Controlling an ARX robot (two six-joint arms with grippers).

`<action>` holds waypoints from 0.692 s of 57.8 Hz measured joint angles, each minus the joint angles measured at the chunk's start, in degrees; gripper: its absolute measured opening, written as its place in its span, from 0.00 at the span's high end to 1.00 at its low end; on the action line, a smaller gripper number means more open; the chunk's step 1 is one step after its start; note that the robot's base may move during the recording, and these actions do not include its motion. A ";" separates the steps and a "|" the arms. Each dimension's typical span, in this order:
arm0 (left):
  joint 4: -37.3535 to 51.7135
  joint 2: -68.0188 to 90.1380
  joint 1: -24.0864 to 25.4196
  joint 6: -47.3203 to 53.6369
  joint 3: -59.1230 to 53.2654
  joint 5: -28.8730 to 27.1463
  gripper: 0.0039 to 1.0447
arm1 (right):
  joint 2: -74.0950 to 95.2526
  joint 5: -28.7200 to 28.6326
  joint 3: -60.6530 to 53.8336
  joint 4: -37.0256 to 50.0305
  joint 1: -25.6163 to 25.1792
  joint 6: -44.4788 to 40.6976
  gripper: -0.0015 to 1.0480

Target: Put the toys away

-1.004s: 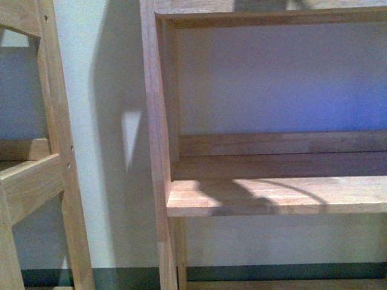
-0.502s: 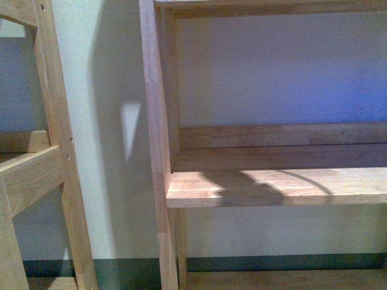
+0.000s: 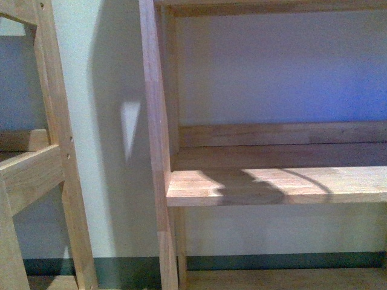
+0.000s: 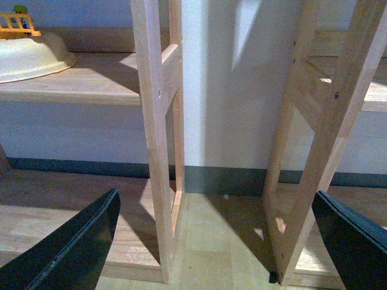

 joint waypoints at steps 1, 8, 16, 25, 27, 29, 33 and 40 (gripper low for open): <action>0.00 0.00 0.00 0.00 0.00 0.00 0.06 | 0.00 0.00 0.00 0.00 0.00 0.00 0.92; 0.00 0.00 0.00 0.02 0.00 0.00 0.06 | 0.04 -0.81 0.11 -0.28 -0.44 0.37 0.92; 0.00 0.00 -0.02 0.00 0.00 0.00 0.06 | 0.28 -2.10 0.22 -0.31 -1.31 0.33 0.92; 0.00 0.00 0.00 0.00 0.00 0.00 0.06 | 0.20 -2.19 -0.85 1.33 -2.21 -0.57 0.66; 0.00 0.00 -0.02 0.00 0.00 0.00 0.06 | -0.22 -2.03 -2.21 2.60 -2.34 -1.03 0.61; 0.00 0.00 -0.02 0.00 0.00 0.00 0.06 | -0.87 -1.97 -3.98 3.96 -2.45 -1.64 0.56; 0.00 0.00 0.00 0.00 0.00 0.00 0.06 | -1.66 -1.70 -6.01 5.11 -2.58 -2.84 0.48; 0.00 0.00 -0.02 0.00 0.00 0.00 0.06 | -3.32 -1.51 -8.44 6.29 -2.56 -4.96 0.31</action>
